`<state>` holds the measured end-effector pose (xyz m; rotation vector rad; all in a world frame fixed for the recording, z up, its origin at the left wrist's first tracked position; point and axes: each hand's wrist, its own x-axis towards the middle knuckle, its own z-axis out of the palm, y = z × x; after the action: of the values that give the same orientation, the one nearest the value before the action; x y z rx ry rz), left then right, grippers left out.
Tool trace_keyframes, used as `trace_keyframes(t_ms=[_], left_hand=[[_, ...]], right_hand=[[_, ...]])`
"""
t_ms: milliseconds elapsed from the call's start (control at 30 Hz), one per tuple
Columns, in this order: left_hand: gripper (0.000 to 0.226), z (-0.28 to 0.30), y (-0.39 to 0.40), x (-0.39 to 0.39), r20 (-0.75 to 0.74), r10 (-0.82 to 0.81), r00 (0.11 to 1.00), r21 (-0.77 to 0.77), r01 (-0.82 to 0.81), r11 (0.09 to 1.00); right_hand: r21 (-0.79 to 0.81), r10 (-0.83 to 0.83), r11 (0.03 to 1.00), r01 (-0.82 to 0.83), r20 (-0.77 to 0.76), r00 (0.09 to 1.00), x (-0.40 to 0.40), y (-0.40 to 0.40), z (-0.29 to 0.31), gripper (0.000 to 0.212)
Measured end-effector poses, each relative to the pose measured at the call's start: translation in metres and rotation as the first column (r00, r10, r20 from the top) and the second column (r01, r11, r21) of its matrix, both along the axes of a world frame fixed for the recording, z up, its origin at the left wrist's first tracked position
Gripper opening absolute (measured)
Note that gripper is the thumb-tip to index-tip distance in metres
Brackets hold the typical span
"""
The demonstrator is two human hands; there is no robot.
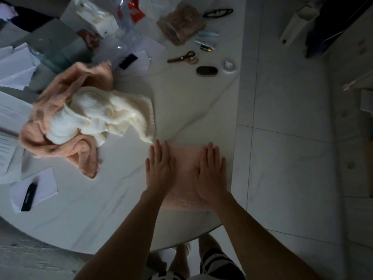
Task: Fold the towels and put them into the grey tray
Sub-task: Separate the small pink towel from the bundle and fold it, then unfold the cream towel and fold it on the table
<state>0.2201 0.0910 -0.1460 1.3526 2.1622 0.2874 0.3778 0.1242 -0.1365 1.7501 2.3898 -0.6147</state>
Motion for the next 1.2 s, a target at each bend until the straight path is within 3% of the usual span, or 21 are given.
trace_keyframes(t_ms=[133,200,267,333,433,533,600,667,767,933,1067,1133,1200], left_hand=[[0.061,0.016,-0.017,-0.014,0.170,0.194,0.966,0.009,-0.198,0.980],[0.057,0.020,-0.030,-0.022,0.121,0.332,0.936,-0.023,-0.331,0.943],[0.056,0.022,-0.041,-0.028,0.155,0.485,0.861,-0.121,-0.471,0.874],[0.047,0.023,-0.048,-0.027,0.269,0.585,0.765,-0.227,-0.540,0.810],[0.045,0.024,-0.049,-0.026,0.339,0.633,0.696,-0.292,-0.561,0.774],[0.061,0.027,-0.038,-0.030,0.422,0.735,0.531,-0.425,-0.599,0.678],[0.060,0.030,-0.022,-0.030,0.457,0.743,0.489,-0.458,-0.587,0.668],[0.045,0.035,0.001,-0.026,0.512,0.703,0.493,-0.384,-0.601,0.701],[0.031,0.051,0.054,-0.021,0.552,0.619,0.560,-0.212,-0.623,0.753],[0.028,0.075,0.147,-0.024,0.547,0.522,0.654,-0.003,-0.623,0.783],[0.027,0.071,0.168,-0.035,0.309,0.491,0.814,-0.014,-0.512,0.859],[0.026,0.074,0.159,-0.052,0.180,0.467,0.866,0.066,-0.484,0.872],[0.032,0.083,0.146,-0.085,-0.072,0.426,0.902,0.183,-0.408,0.894]], right_hand=[[-0.127,-0.260,0.961,0.247,-0.103,0.960,0.024,-0.011,0.009,0.071],[-0.232,-0.430,0.892,0.387,-0.178,0.885,0.037,-0.019,0.014,0.059],[-0.383,-0.605,0.780,0.495,-0.259,0.753,0.044,-0.027,0.018,0.046],[-0.527,-0.717,0.667,0.527,-0.260,0.647,0.044,-0.031,0.020,0.042],[-0.578,-0.736,0.630,0.518,-0.235,0.635,0.040,-0.024,0.022,0.047],[-0.662,-0.819,0.528,0.533,-0.230,0.526,0.036,0.002,0.026,0.057],[-0.678,-0.830,0.528,0.511,-0.286,0.478,0.035,0.026,0.029,0.043],[-0.632,-0.789,0.600,0.490,-0.366,0.494,0.034,0.054,0.033,0.023],[-0.544,-0.724,0.688,0.480,-0.482,0.493,0.032,0.104,0.044,0.023],[-0.453,-0.671,0.734,0.506,-0.599,0.437,0.026,0.194,0.052,0.026],[-0.460,-0.649,0.758,0.462,-0.464,0.603,0.020,0.235,0.042,0.034],[-0.446,-0.599,0.788,0.424,-0.400,0.694,0.015,0.237,0.039,0.043],[-0.387,-0.531,0.834,0.394,-0.367,0.764,0.007,0.229,0.039,0.052]])
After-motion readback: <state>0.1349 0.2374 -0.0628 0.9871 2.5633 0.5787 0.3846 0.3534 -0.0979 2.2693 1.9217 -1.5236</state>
